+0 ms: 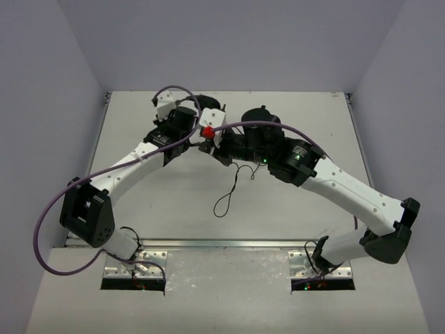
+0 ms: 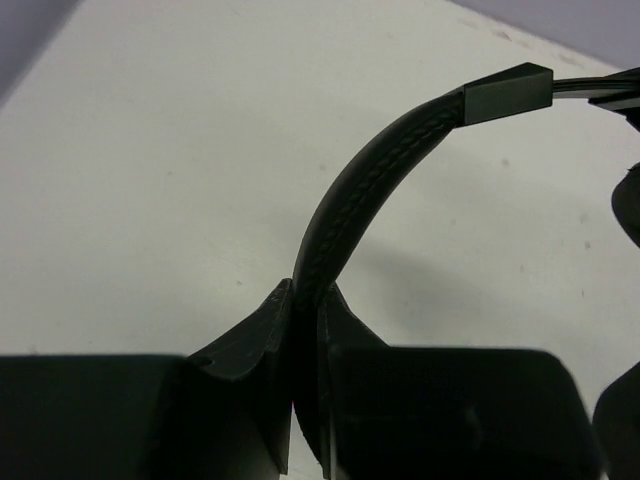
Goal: Wrap the headphones
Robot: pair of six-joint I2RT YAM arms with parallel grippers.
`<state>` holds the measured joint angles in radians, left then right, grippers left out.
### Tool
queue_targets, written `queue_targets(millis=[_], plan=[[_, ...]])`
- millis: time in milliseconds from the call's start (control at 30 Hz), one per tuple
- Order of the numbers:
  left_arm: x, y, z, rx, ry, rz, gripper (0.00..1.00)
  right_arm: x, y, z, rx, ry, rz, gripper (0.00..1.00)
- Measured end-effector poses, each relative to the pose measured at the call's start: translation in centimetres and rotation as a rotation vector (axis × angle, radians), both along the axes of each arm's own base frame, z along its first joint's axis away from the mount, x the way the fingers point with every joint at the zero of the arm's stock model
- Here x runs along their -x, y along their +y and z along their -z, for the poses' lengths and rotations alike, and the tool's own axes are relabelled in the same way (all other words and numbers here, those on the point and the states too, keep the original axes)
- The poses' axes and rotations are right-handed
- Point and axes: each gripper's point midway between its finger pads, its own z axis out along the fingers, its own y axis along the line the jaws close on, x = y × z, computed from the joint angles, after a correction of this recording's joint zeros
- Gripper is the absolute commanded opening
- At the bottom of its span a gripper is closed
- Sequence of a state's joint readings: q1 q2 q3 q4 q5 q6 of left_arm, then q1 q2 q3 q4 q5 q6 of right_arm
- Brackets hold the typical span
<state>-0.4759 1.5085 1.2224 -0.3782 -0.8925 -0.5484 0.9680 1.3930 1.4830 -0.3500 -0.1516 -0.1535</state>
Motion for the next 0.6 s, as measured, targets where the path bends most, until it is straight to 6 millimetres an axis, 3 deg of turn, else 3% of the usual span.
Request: queue_targets(millis=[100, 200, 333, 500, 600], plan=[[-0.2, -2.6, 3.0, 0.025, 0.052, 0.195, 0.0, -0.2, -1.9, -0.3, 0.105, -0.093, -0.005, 0.01], [0.0, -4.9, 4.8, 0.025, 0.084, 0.369, 0.0, -0.8, -4.5, 1.2, 0.241, -0.142, -0.008, 0.01], [0.2, -7.1, 6.3, 0.02, 0.116, 0.541, 0.0, -3.7, -9.2, 2.1, 0.346, -0.164, 0.065, 0.01], [0.7, -10.5, 7.5, 0.015, 0.153, 0.735, 0.0, -6.8, -15.0, 1.0, 0.398, -0.283, 0.229, 0.01], [2.3, -14.0, 7.7, 0.002, 0.165, 0.876, 0.0, -8.8, -17.1, 0.1, 0.397, -0.334, 0.307, 0.01]])
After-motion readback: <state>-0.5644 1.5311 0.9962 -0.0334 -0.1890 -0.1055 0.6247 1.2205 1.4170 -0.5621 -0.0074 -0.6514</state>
